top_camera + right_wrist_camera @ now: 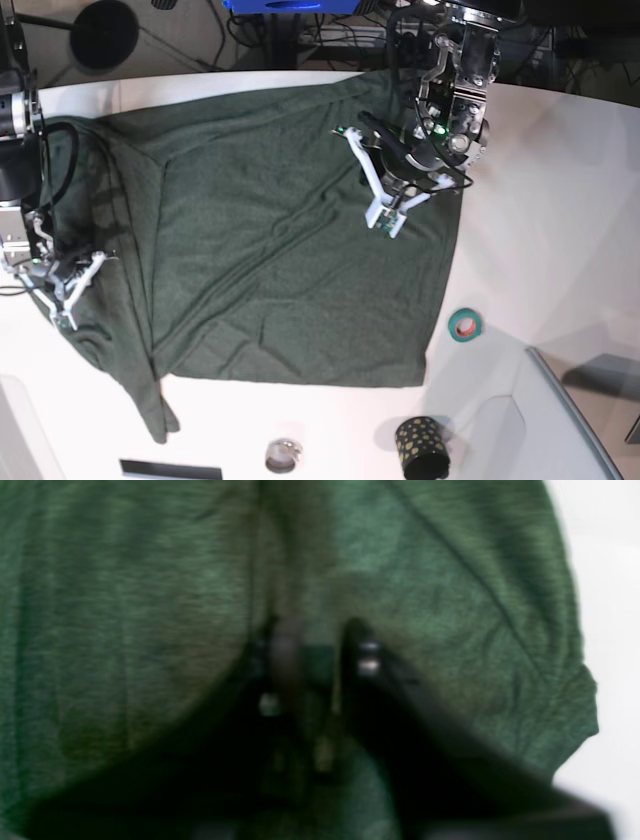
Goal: Layout the t-shirt on the table in an organized manner, then fold the t-shirt properly
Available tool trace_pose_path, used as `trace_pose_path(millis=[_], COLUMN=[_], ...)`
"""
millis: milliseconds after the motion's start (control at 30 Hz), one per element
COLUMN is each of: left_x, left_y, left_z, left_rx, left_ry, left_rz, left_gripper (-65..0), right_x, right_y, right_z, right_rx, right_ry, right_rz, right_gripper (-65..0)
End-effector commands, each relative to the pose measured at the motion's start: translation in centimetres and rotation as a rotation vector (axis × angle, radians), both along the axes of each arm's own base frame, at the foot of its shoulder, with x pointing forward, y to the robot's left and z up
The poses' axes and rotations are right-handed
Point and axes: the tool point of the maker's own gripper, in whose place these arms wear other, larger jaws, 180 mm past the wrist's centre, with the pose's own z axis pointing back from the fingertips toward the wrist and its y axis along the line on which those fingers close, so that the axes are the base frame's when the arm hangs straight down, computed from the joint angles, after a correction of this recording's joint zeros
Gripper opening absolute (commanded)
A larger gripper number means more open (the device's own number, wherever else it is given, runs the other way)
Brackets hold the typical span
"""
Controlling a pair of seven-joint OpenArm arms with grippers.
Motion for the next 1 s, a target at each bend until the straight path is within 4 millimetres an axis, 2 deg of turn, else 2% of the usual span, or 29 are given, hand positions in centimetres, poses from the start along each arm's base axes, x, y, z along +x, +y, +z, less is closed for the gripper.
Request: trace_pose_path(millis=[0, 67, 167, 267, 400, 533, 633, 733, 800, 867, 967], left_x=[0.9, 1.0, 0.8, 0.4, 0.1, 0.0, -0.6, -0.6, -0.6, -0.7, -1.8], left_y=[-0.3, 0.2, 0.5, 0.4, 0.6, 1.0, 1.6, 1.4, 1.3, 1.3, 1.3], left_z=[0.9, 0.9, 0.8, 0.6, 0.5, 0.9, 1.1, 1.3, 1.3, 1.3, 0.8], left_rx=[-0.020, -0.013, -0.006, -0.003, 0.000, 0.006, 0.020, 0.021, 0.021, 0.021, 0.019], left_ry=[-0.038, -0.039, -0.034, -0.024, -0.020, -0.029, -0.031, -0.039, -0.039, -0.037, -0.015], left_rz=[0.004, 0.014, 0.014, 0.008, -0.004, 0.001, -0.007, -0.019, -0.021, -0.021, -0.019], left_gripper=[-65.0, -65.0, -65.0, -65.0, -65.0, -65.0, -65.0, -65.0, -65.0, -65.0, -65.0], right_x=[0.0, 0.0, -0.1, -0.6, -1.1, -0.9, -2.1, -1.6, -0.1, 1.8, 3.8], right_y=[-1.1, -1.0, -0.2, 1.3, 1.5, 1.4, 0.8, 0.7, 0.6, -0.3, -1.1], right_z=[0.4, 0.4, 0.7, 1.5, 4.2, 8.2, 9.4, 10.3, 11.3, 11.6, 9.3], right_rx=[-0.028, -0.027, -0.028, -0.040, -0.059, -0.086, -0.113, -0.118, -0.112, -0.099, -0.040], right_ry=[0.011, 0.007, -0.022, -0.058, -0.091, -0.158, -0.129, -0.145, -0.180, -0.182, -0.088], right_rz=[-0.005, -0.002, 0.027, 0.086, 0.083, 0.074, 0.054, 0.049, 0.042, 0.009, -0.062], right_gripper=[-58.2, -58.8, -64.7, -64.7, -64.7, -64.7, -64.7, -63.5, -57.5, -44.1, -18.9])
